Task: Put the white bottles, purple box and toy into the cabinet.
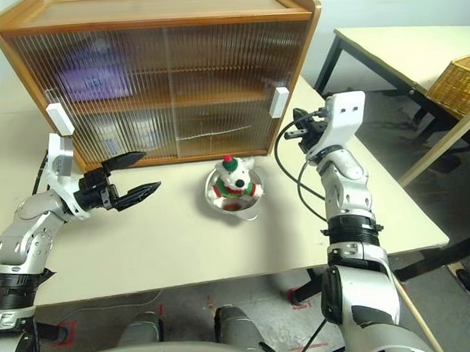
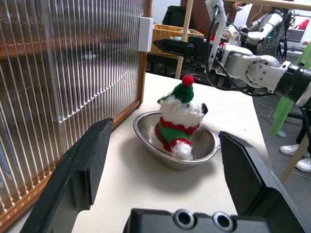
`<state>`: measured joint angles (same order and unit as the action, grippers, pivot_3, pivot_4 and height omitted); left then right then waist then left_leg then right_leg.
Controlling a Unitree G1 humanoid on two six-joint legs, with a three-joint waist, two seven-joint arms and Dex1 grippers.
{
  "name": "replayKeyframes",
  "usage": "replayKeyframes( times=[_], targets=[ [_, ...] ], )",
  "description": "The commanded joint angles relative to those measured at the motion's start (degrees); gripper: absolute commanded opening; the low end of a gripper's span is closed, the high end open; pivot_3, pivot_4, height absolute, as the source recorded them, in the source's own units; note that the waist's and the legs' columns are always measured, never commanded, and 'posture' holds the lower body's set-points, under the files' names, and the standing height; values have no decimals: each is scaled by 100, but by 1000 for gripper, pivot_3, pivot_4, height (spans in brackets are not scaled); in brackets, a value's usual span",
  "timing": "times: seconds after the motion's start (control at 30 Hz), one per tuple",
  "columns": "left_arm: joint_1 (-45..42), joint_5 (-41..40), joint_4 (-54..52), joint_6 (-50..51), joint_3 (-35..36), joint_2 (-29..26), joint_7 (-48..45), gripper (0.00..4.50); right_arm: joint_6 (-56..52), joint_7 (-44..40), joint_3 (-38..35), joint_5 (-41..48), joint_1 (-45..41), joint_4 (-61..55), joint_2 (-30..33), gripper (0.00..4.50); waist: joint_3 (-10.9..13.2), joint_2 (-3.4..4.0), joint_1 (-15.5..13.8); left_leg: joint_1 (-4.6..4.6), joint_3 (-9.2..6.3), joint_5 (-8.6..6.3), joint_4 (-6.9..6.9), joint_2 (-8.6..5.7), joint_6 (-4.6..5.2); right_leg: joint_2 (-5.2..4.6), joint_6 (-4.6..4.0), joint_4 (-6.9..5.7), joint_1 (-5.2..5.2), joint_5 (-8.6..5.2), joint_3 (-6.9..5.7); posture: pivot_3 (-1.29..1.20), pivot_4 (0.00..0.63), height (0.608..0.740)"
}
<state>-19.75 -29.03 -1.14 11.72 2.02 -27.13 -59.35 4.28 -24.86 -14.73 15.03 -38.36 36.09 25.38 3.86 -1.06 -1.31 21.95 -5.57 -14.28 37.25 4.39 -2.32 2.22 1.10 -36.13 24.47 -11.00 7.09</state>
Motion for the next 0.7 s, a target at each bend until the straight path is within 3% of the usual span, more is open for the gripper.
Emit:
replayKeyframes(
  times=[0.03, 0.7],
  targets=[
    [63, 68, -109, -2, -75, 8, 39, 4500, 176, -29, 59, -105, -144, 301, -45, 49, 0, 0, 0, 0, -1, 0, 0, 0, 0, 0, -1, 0, 0, 1, 0, 61, 77, 740],
    [33, 70, -135, -1, -175, 47, 152, 4500, 5, -62, 303, -167, 31, -432, -504, 49, -3, 7, 32, -6, -5, 5, 0, 6, 8, 6, -14, -7, 8, 17, 0, 60, 70, 740]
  ],
)
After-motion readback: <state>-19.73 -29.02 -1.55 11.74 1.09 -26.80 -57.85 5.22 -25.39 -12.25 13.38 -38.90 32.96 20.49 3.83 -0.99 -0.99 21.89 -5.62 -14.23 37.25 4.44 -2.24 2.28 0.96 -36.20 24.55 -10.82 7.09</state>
